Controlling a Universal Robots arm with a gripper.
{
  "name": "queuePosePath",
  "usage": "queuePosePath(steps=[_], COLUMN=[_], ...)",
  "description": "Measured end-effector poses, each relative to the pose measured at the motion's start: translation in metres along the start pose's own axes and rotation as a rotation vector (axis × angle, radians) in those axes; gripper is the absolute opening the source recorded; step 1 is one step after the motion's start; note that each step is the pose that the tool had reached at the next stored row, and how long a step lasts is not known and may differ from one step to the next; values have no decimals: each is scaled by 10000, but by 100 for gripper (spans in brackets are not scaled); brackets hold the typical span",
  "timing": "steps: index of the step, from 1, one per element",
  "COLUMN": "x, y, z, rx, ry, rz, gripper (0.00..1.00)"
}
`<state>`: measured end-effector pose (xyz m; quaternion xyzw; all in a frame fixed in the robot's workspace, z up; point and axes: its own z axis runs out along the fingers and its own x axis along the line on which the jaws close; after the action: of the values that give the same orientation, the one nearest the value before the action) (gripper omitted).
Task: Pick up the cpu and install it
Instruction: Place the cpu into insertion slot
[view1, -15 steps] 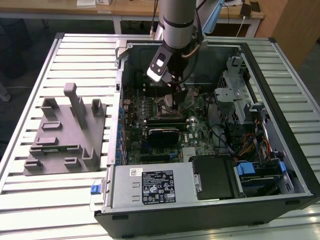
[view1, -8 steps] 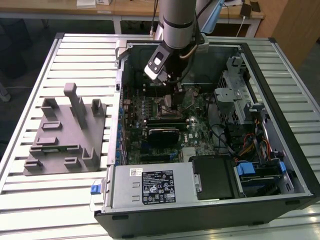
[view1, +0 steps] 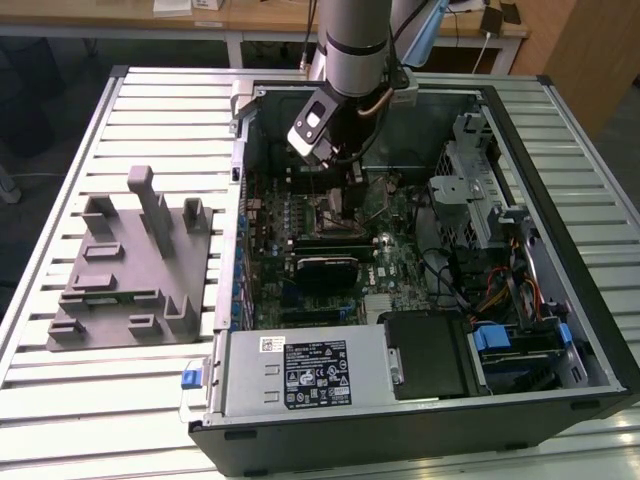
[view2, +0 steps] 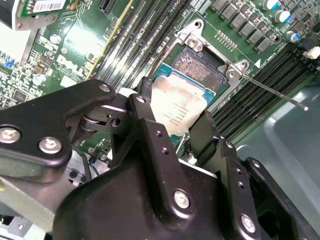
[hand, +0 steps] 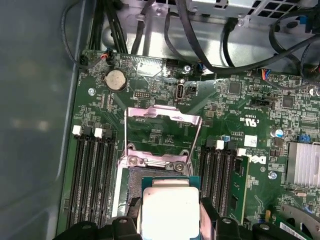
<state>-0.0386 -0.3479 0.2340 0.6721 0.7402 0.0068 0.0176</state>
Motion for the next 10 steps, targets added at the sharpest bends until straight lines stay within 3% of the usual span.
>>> queuePosePath(steps=[5, 10], x=[2, 16], y=[0, 1], z=[10, 24], rx=[12, 14], ry=[-23, -28], rz=[671, 858], gripper=[54, 54])
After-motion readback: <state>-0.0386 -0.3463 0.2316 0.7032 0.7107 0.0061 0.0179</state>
